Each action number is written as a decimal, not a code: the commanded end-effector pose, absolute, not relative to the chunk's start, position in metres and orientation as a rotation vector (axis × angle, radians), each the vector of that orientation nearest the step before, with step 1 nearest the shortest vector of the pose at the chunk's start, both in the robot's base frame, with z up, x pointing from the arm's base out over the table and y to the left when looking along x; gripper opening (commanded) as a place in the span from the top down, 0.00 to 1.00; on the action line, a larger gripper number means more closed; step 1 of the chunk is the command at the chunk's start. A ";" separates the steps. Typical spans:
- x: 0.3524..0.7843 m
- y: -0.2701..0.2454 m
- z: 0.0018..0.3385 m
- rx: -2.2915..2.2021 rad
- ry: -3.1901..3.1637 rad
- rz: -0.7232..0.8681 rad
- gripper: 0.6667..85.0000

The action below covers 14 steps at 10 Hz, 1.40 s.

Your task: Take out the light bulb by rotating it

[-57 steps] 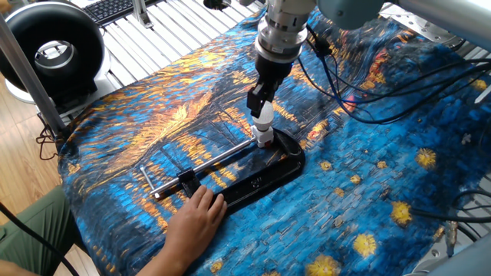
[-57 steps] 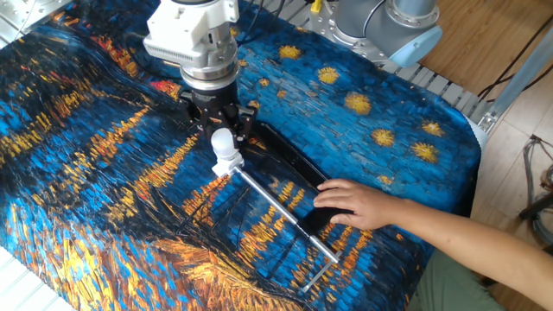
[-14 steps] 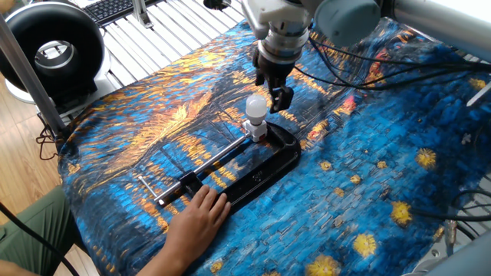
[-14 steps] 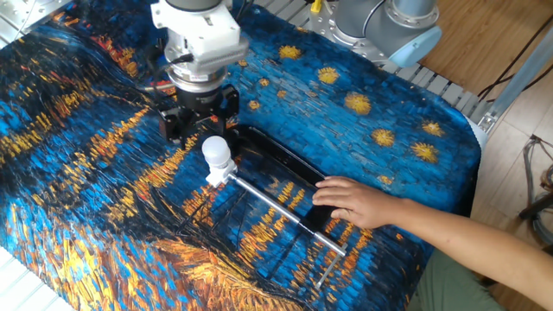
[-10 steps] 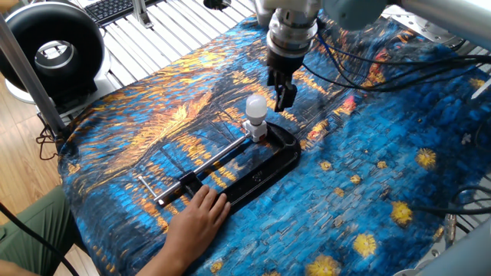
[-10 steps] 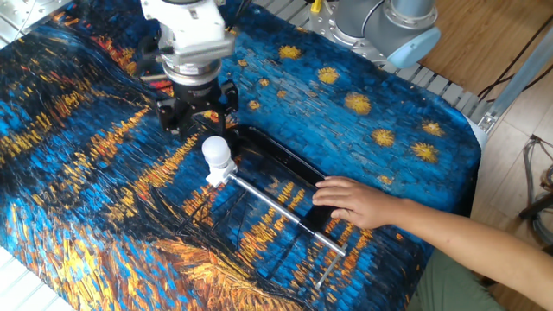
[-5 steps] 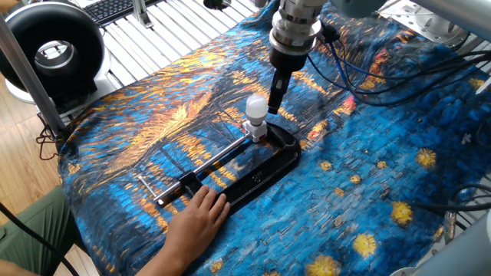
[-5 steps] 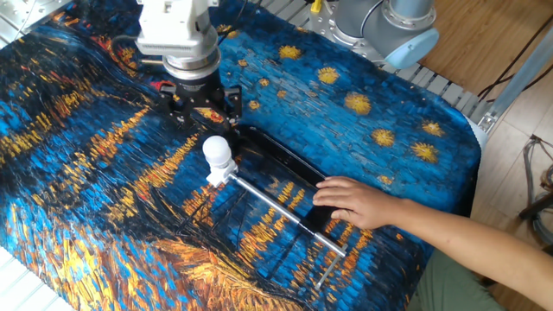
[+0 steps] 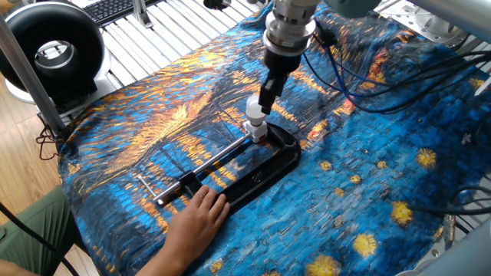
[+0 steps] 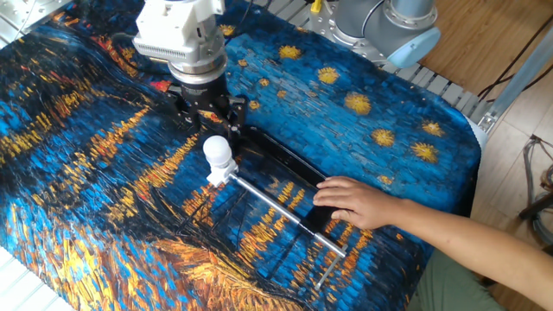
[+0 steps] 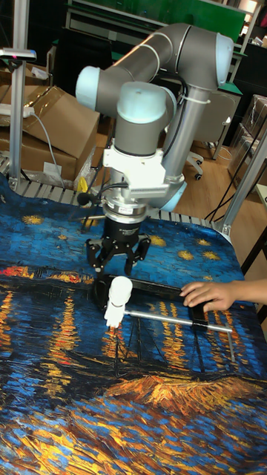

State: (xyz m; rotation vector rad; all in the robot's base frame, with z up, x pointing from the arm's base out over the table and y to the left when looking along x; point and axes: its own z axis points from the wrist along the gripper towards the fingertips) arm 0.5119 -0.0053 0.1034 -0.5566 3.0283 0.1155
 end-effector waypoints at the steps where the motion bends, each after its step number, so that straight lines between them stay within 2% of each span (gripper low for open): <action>1: 0.517 0.010 0.104 -0.428 3.043 0.117 0.30; 14: 0.534 0.015 0.091 -0.352 3.059 0.100 0.38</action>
